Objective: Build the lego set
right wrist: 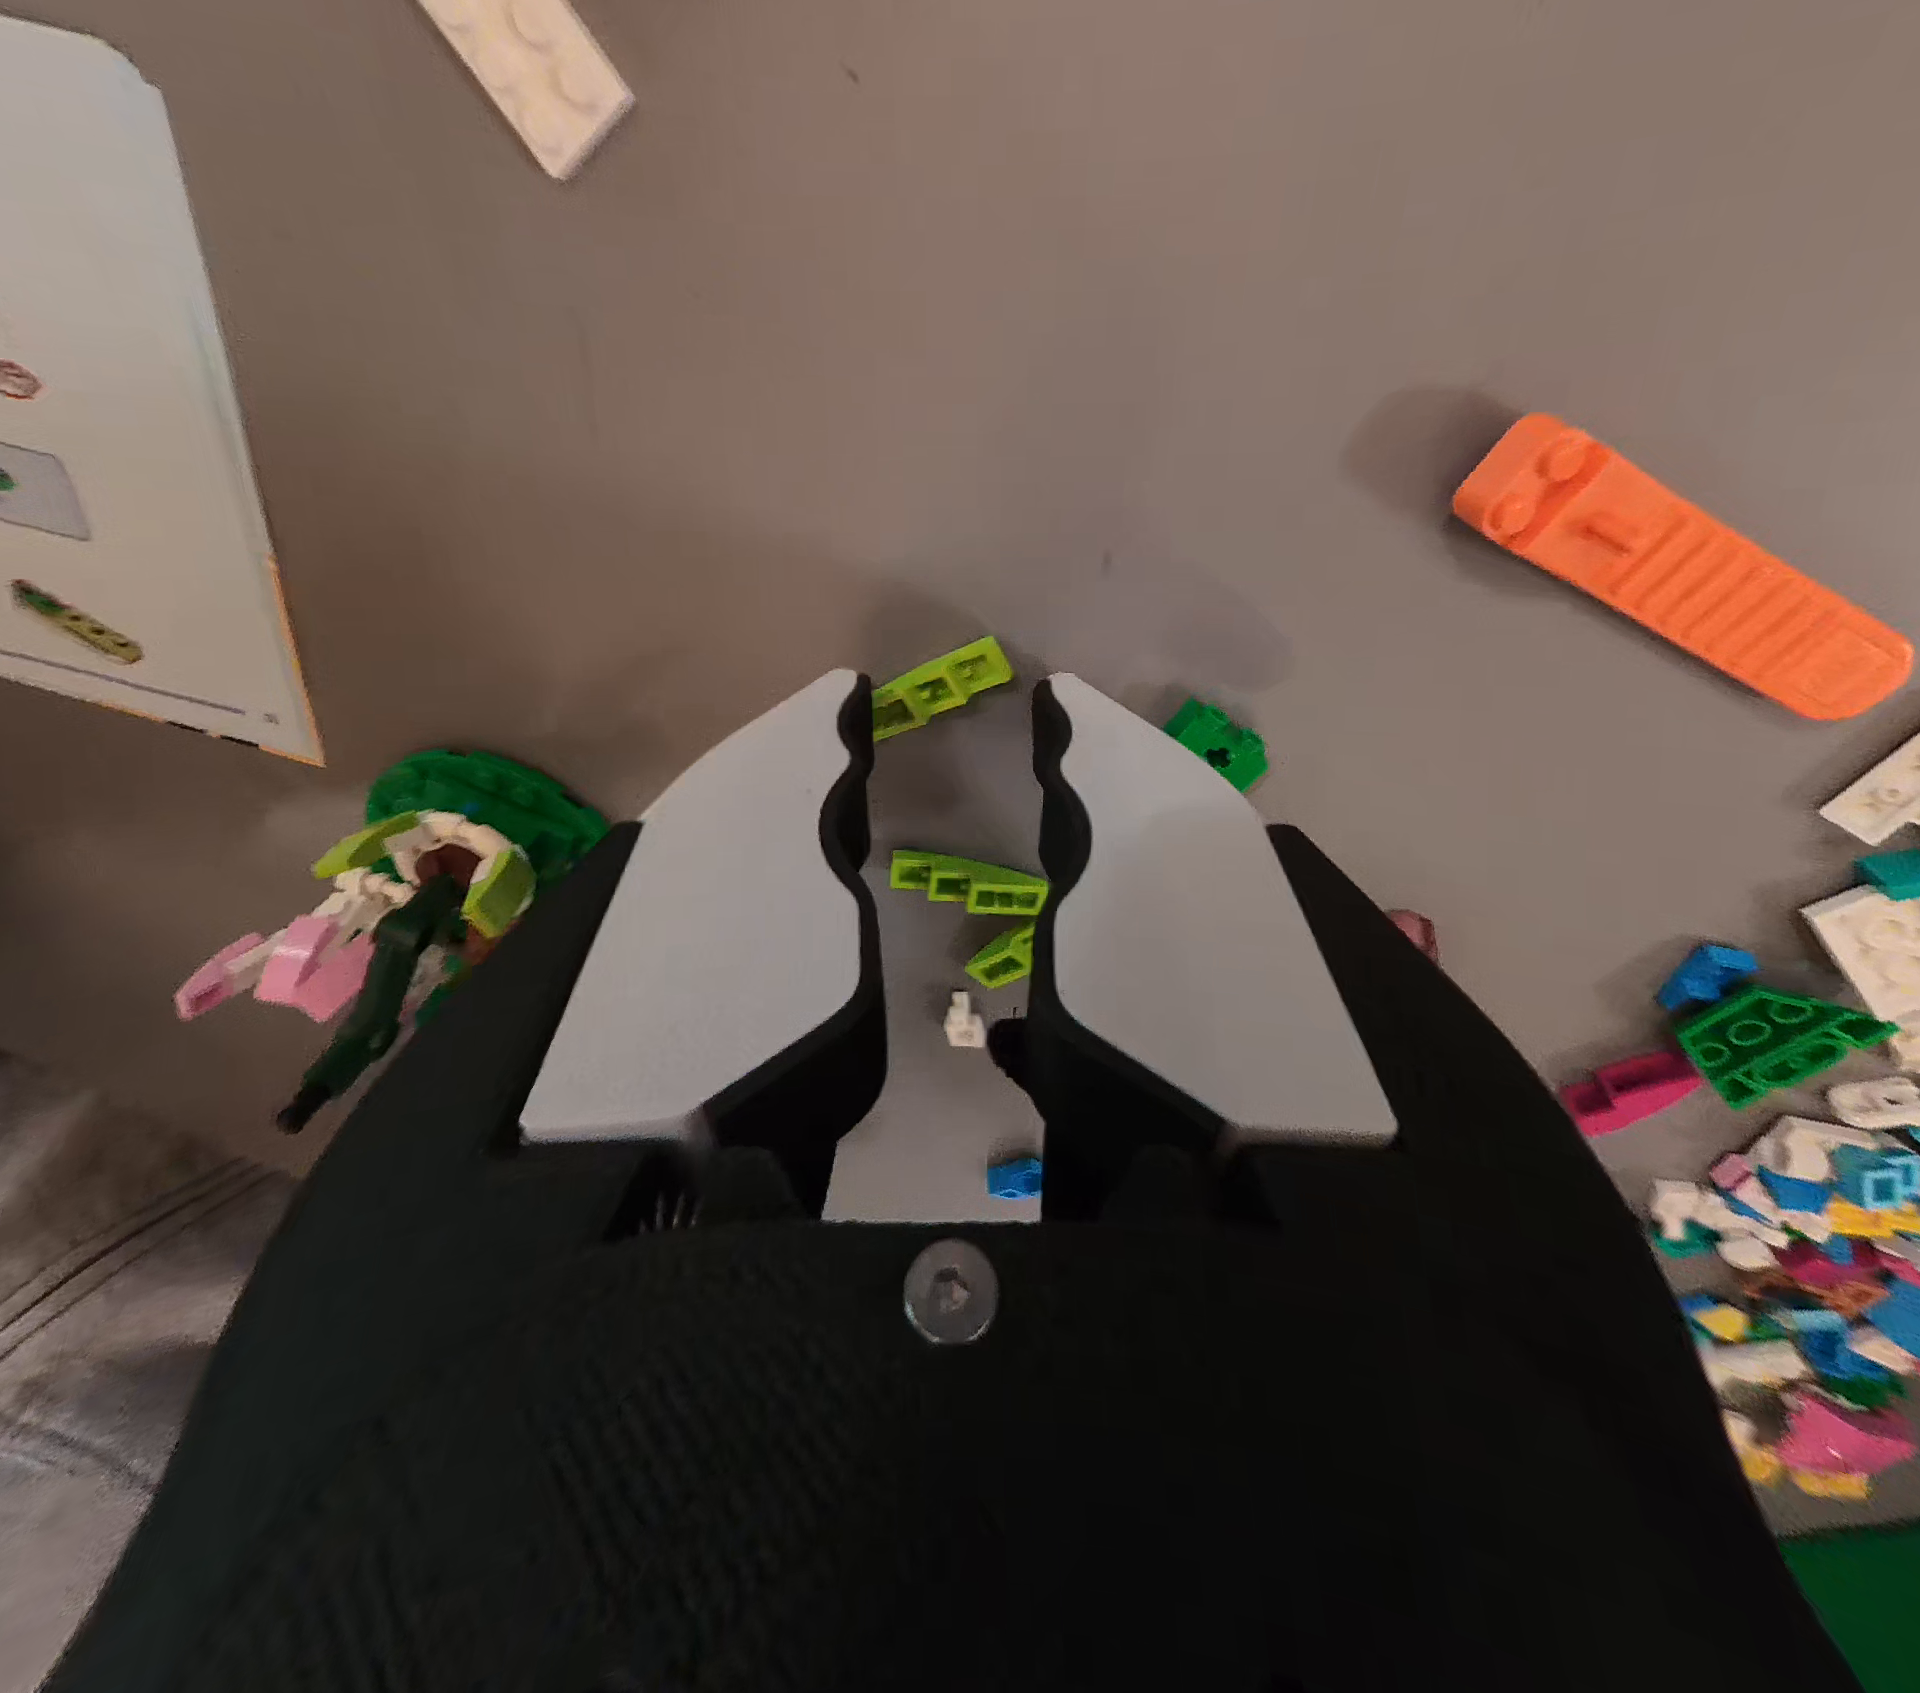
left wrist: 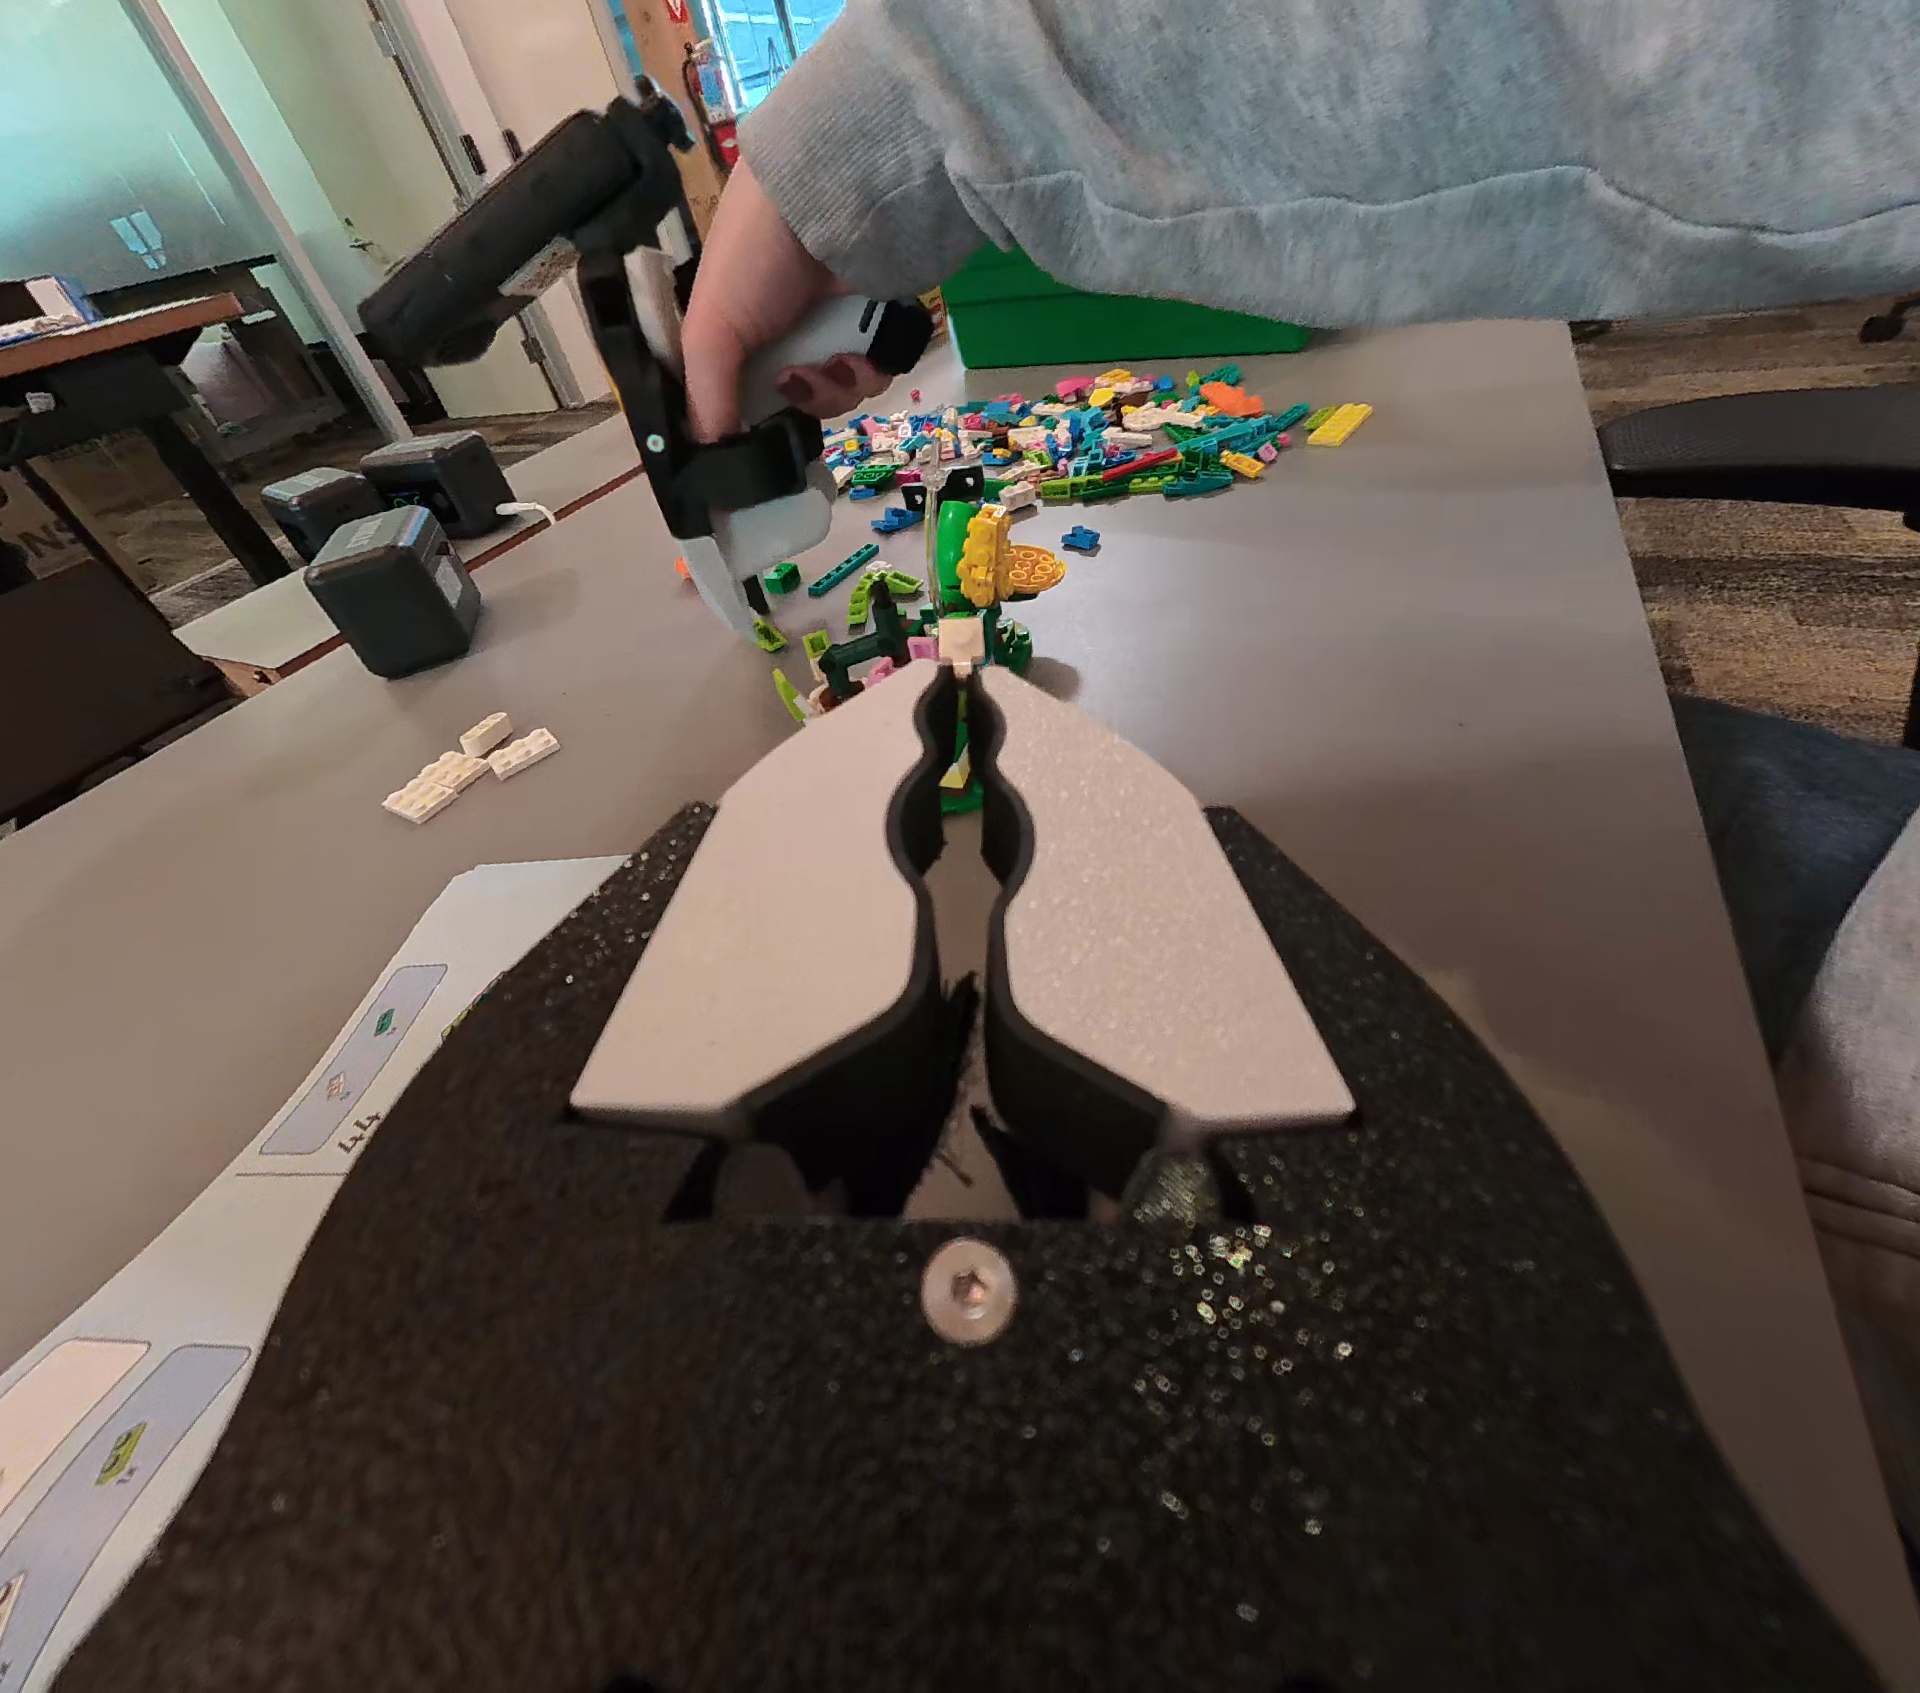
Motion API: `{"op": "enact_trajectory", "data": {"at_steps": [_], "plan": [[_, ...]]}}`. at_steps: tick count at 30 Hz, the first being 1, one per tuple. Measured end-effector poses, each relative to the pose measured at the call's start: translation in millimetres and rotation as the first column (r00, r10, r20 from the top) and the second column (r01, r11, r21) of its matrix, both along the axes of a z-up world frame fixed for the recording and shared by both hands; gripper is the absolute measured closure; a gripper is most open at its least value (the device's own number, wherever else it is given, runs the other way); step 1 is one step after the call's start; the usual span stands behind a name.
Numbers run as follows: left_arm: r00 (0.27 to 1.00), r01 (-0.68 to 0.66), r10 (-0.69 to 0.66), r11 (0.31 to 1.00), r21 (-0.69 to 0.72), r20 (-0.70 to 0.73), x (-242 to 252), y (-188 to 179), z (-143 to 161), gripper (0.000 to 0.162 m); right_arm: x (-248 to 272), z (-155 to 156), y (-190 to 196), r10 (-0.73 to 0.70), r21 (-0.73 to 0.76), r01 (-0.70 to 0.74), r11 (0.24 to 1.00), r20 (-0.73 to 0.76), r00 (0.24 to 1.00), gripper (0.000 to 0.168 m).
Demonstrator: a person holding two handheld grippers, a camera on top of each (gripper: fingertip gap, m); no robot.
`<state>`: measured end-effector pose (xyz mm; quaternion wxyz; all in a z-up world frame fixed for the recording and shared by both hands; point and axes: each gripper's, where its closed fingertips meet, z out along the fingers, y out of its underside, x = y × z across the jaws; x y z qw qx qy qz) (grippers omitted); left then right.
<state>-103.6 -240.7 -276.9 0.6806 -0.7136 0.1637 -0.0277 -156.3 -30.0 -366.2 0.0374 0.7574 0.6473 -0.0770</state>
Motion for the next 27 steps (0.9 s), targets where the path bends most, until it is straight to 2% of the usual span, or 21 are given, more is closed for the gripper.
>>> {"op": "enact_trajectory", "data": {"at_steps": [2, 4, 6, 10, 13, 16, 18, 22, 27], "plan": [[1.0, 0.0, 0.0, 1.0, -0.003, -0.009, 1, 0, -1, 0.161, -1, -2, 4, 0.017, 0.043, -0.018, 0.999, 0.009, 1.0, 0.146], [1.0, -0.002, 0.001, 1.0, -0.005, -0.016, 1, 0, -1, 0.161, -3, -3, 3, 0.043, 0.068, -0.043, 0.997, 0.0, 0.999, 0.161], [1.0, -0.002, 0.002, 1.0, -0.004, -0.019, 1, 0, -1, 0.161, -6, 0, 3, 0.114, 0.113, -0.11, 0.987, -0.034, 0.993, 0.161], [1.0, 0.0, 0.0, 1.0, -0.004, -0.014, 1, 0, -1, 0.161, -19, 33, -25, 0.216, 0.077, -0.202, 0.976, -0.288, 0.933, 0.161], [1.0, 0.005, -0.005, 1.0, -0.006, 0.009, 0, 1, 0, 0.161, -19, 81, -67, 0.226, 0.0, -0.274, 0.962, -0.569, 0.791, 0.161], [0.985, 0.079, -0.083, 0.996, 0.033, 0.153, 15, 1, 10, 0.161, -5, 136, -114, 0.149, -0.072, -0.341, 0.937, -0.801, 0.58, 0.162], [0.979, 0.09, -0.098, 0.995, 0.051, 0.176, 23, 4, 15, 0.161, 12, 160, -147, 0.099, -0.1, -0.397, 0.912, -0.887, 0.452, 0.162], [0.958, 0.13, -0.154, 0.985, 0.112, 0.242, 38, 3, 28, 0.16, 42, 170, -196, 0.081, -0.054, -0.454, 0.889, -0.959, 0.272, 0.162], [0.919, 0.138, -0.2, 0.97, 0.199, 0.339, 38, -1, 43, 0.16, 65, 162, -218, 0.068, -0.009, -0.461, 0.887, -0.986, 0.15, 0.162]]}}
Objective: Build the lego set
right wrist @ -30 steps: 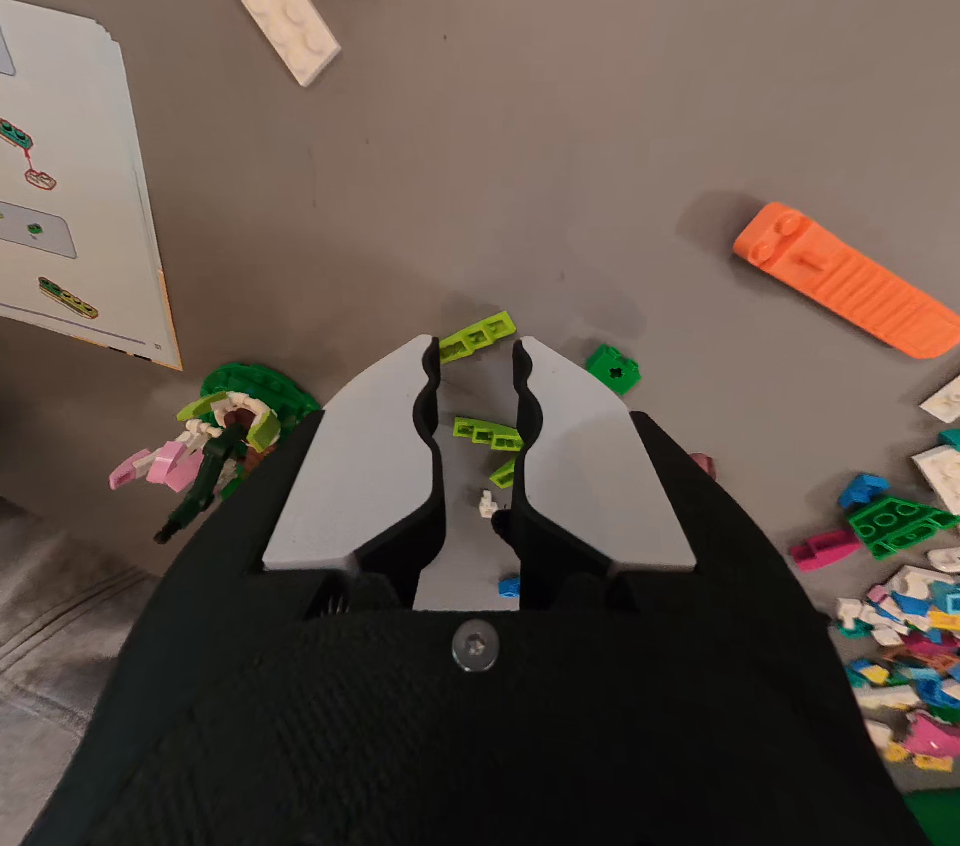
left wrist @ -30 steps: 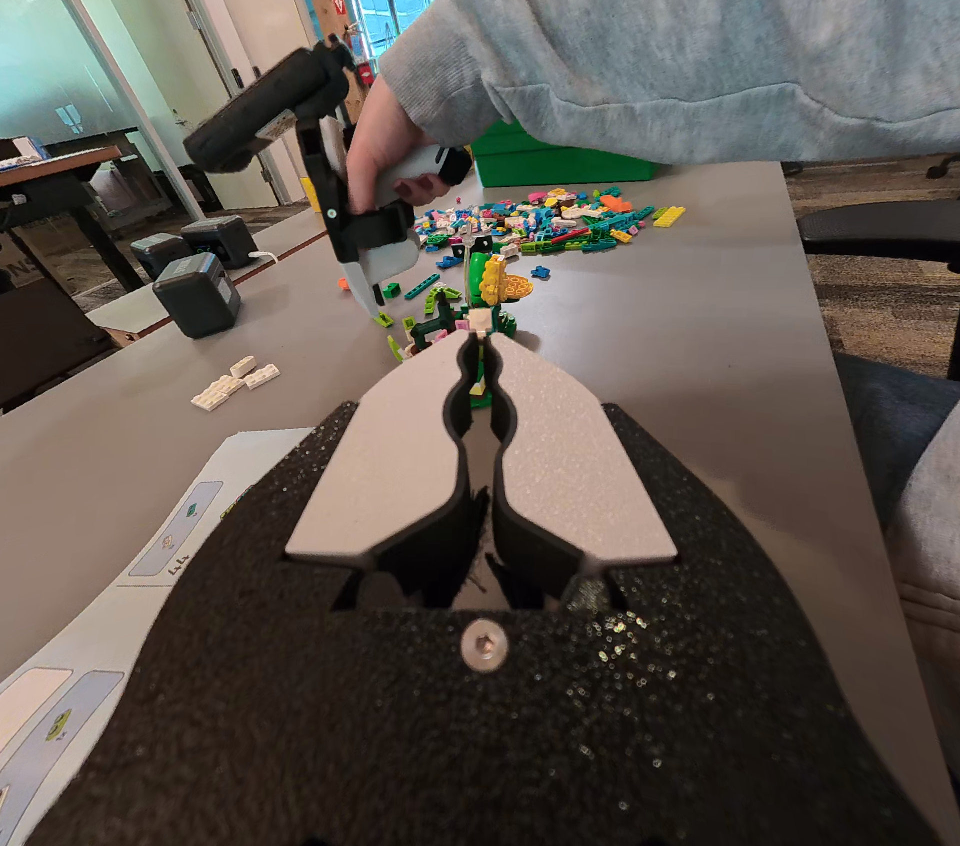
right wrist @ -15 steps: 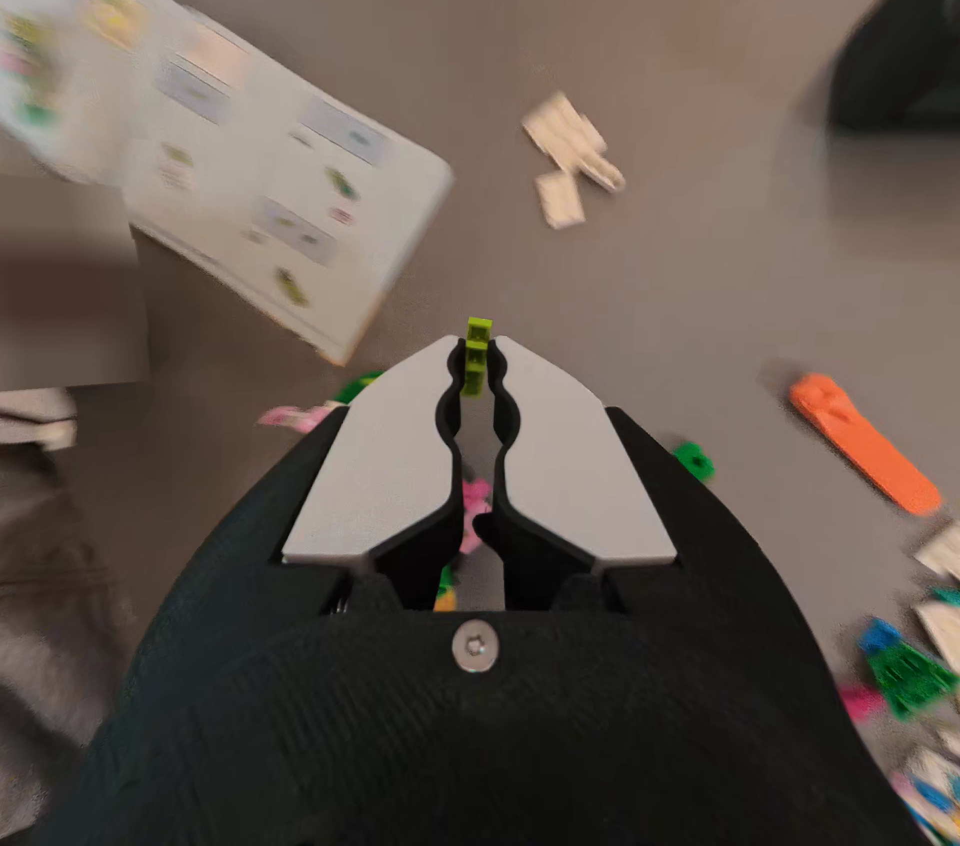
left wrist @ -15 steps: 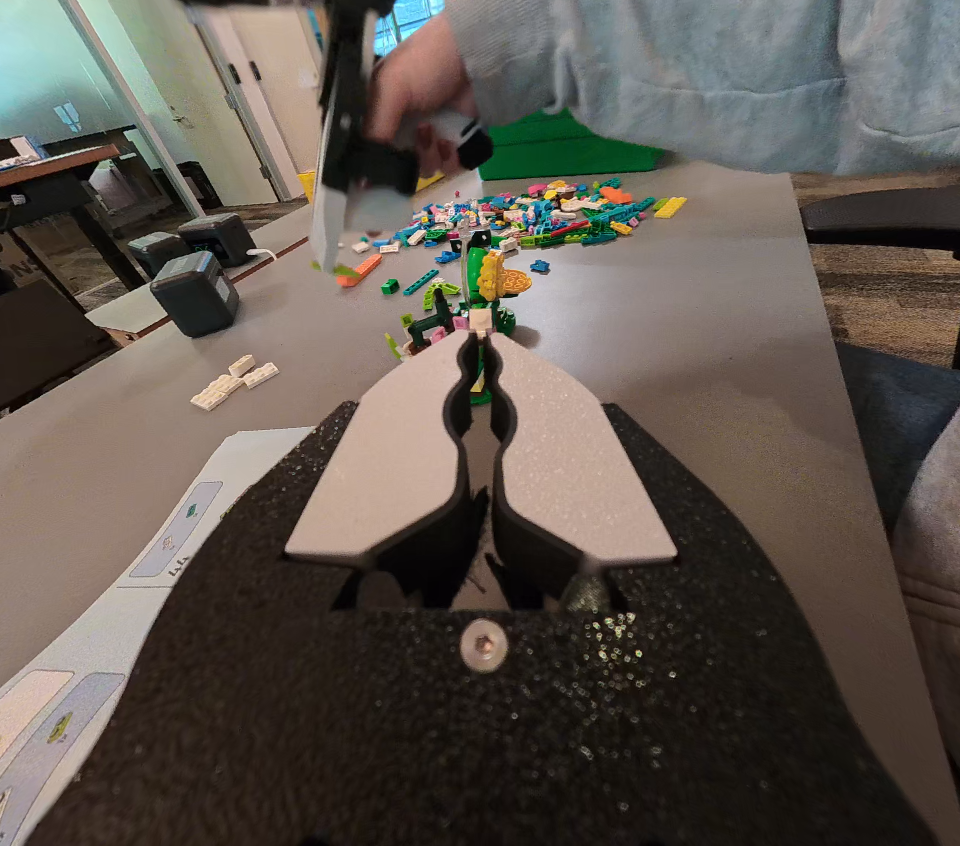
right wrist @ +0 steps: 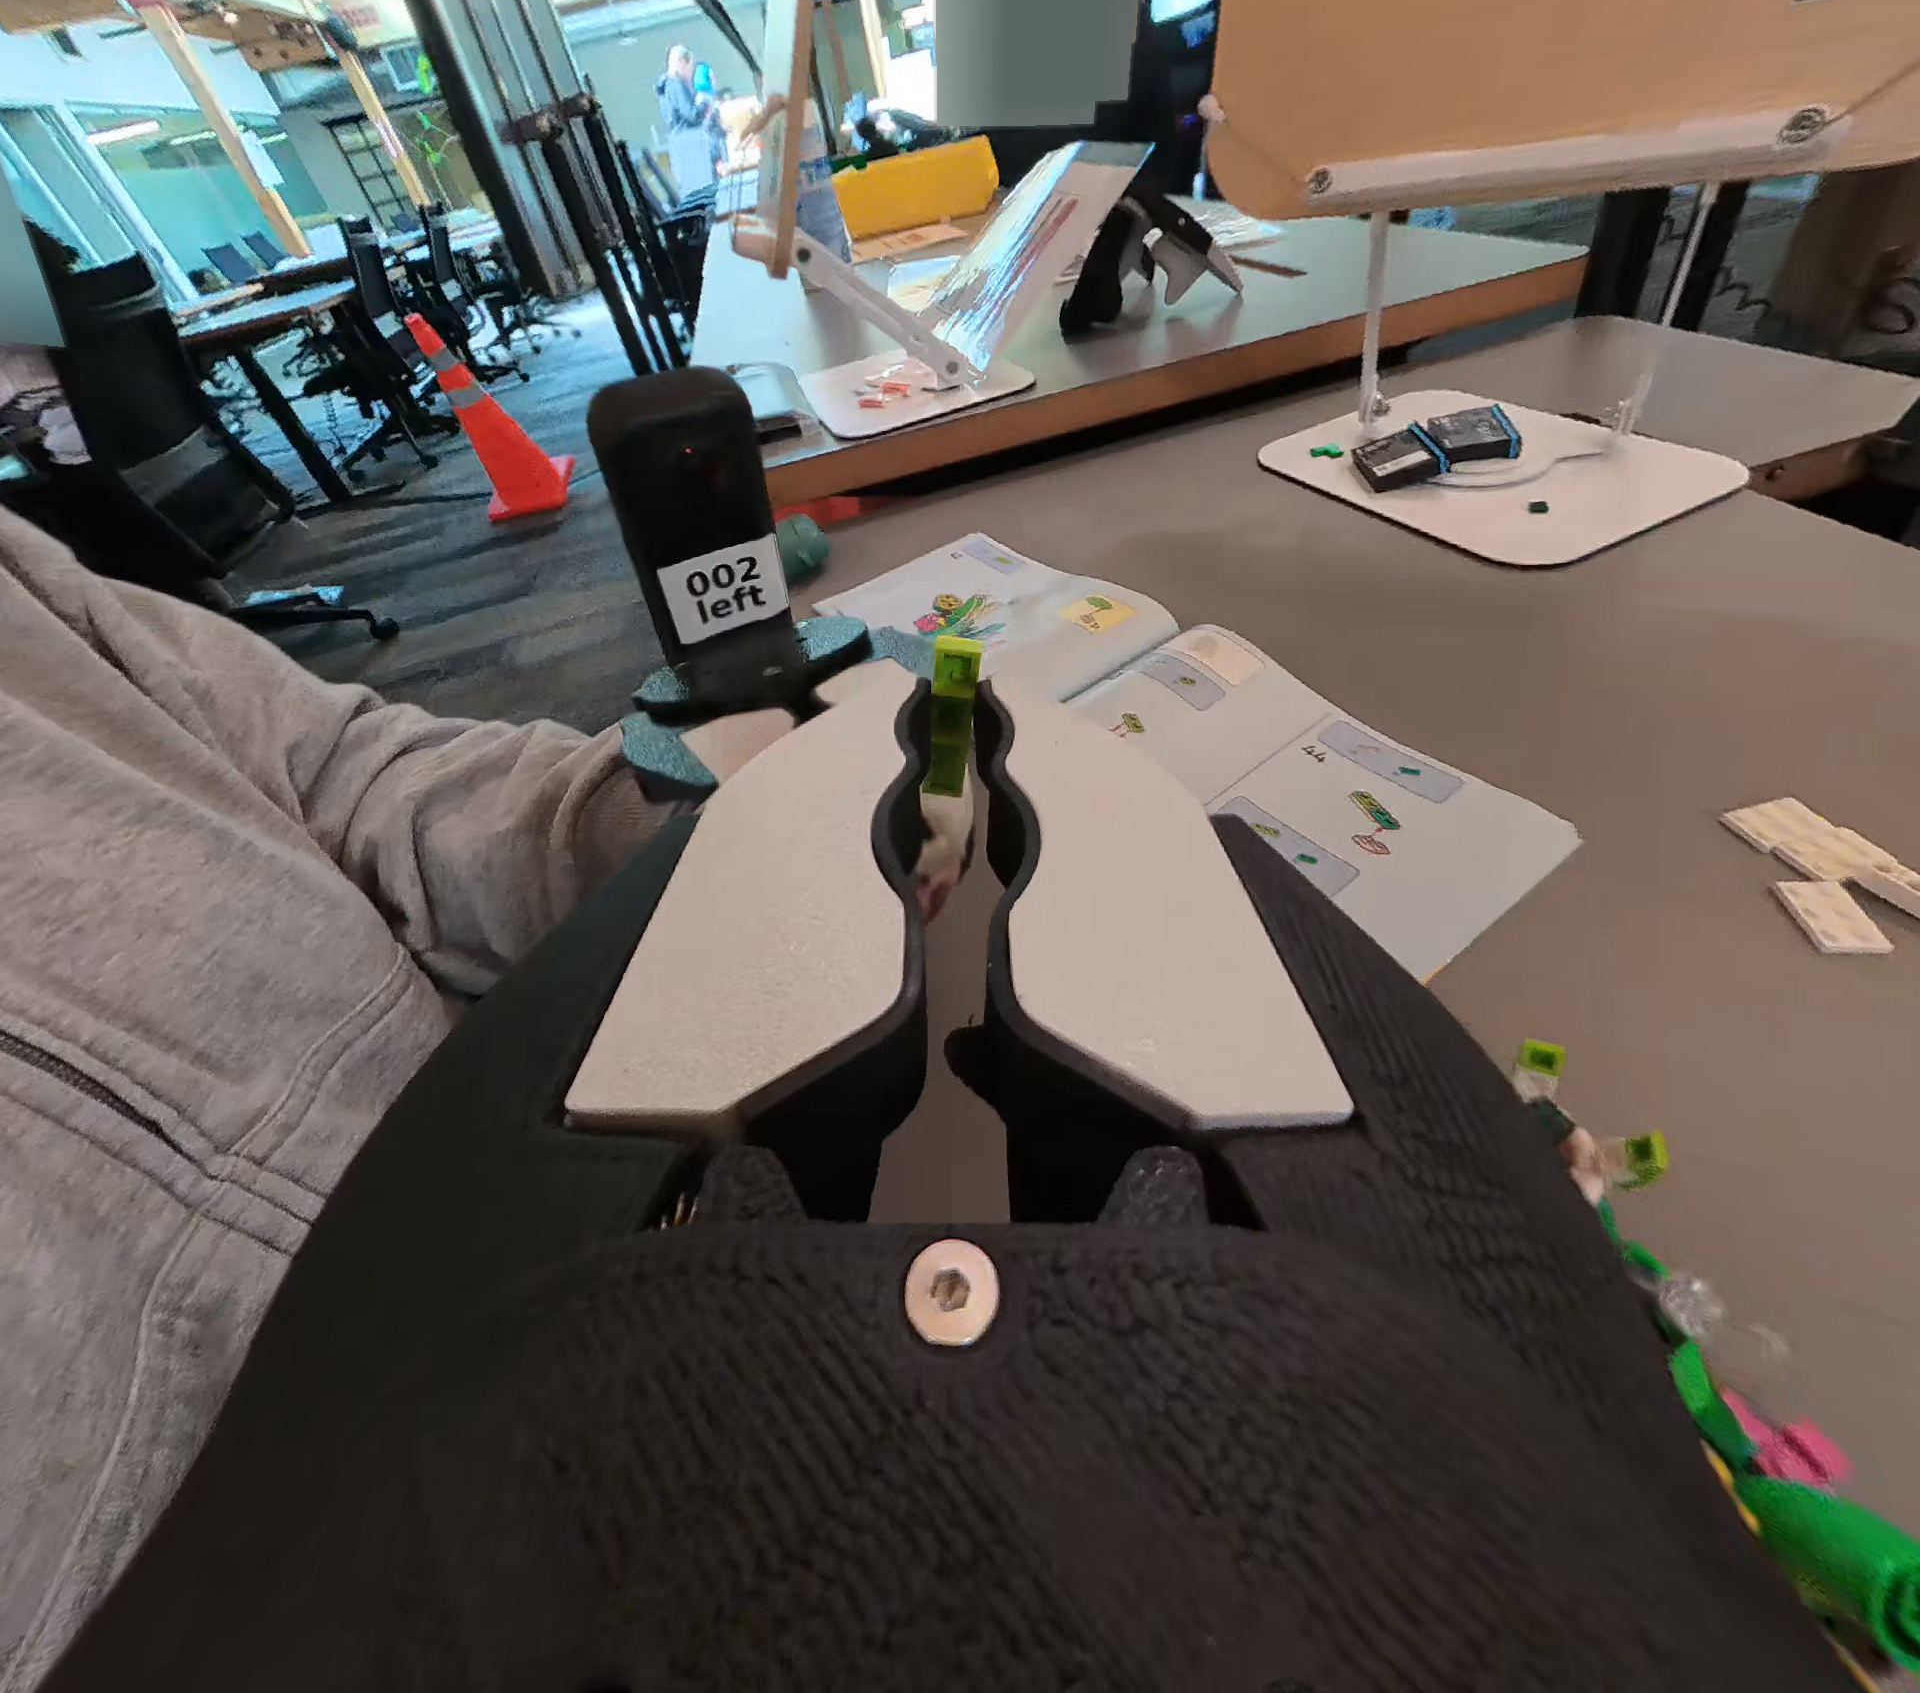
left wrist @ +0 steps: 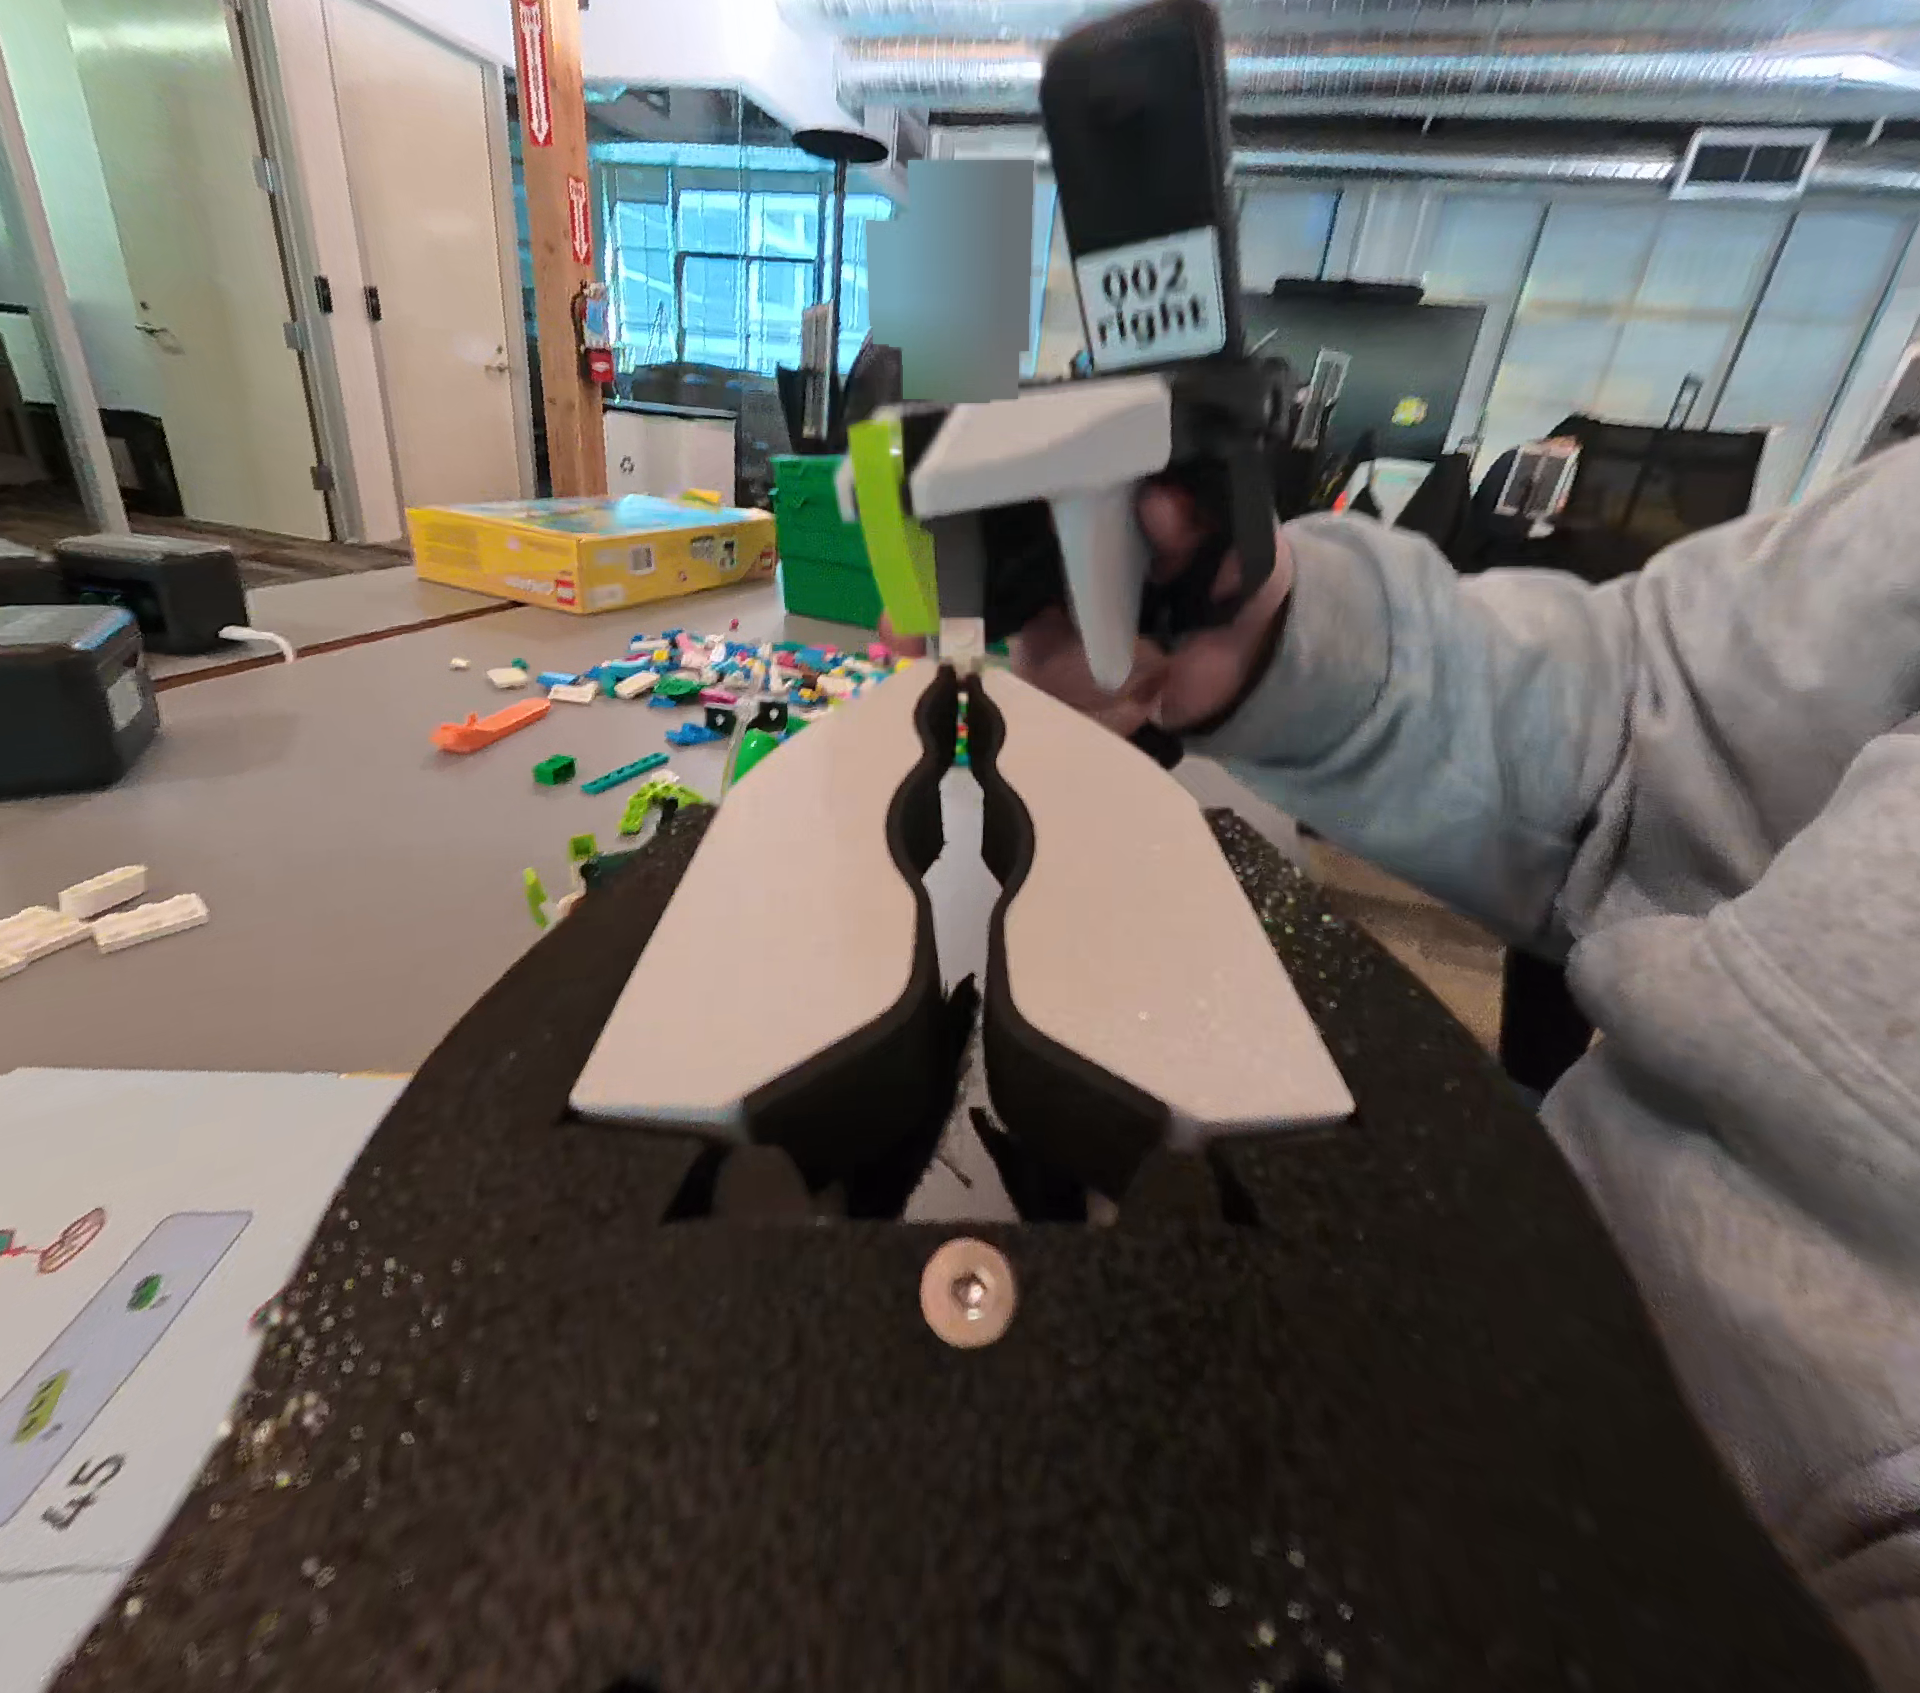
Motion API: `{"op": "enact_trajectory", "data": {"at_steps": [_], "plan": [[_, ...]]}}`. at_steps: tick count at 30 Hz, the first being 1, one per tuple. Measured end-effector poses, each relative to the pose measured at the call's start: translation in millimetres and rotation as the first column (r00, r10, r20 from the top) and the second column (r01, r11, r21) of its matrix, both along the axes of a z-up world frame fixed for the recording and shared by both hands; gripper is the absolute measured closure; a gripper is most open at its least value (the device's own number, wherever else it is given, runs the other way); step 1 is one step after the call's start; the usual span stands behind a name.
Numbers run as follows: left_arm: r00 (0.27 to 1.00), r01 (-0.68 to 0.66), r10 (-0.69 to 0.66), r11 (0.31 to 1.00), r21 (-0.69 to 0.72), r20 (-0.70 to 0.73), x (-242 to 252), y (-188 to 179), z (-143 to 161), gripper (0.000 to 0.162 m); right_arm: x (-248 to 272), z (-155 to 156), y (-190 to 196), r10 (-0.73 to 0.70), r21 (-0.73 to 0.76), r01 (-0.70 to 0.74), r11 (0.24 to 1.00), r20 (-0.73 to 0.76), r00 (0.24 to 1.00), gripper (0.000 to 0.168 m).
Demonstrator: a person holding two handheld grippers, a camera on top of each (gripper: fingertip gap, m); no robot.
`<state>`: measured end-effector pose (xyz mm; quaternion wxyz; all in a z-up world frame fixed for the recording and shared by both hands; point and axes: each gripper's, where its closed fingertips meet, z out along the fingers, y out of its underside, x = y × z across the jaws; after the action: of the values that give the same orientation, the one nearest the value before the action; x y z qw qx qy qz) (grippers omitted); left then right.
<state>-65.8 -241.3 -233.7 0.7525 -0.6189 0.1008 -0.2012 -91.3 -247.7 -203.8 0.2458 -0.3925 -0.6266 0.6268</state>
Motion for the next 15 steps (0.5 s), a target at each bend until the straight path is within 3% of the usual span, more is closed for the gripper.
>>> {"op": "enact_trajectory", "data": {"at_steps": [6, 11, 15], "plan": [[1.0, 0.004, -0.005, 1.0, 0.03, 0.027, 0, -2, 3, 0.161, 14, -4, 7, -0.037, -0.074, 0.034, 0.997, -0.048, 0.998, 0.162], [1.0, 0.011, -0.011, 1.0, 0.019, 0.01, 1, -1, 0, 0.161, 22, -10, 10, -0.049, -0.046, 0.046, 0.998, -0.063, 0.997, 0.162], [0.988, -0.094, 0.088, 0.995, -0.042, -0.127, -8, 3, -16, 0.161, 29, -27, 27, -0.122, 0.039, 0.123, 0.992, -0.017, 0.992, 0.162]]}}
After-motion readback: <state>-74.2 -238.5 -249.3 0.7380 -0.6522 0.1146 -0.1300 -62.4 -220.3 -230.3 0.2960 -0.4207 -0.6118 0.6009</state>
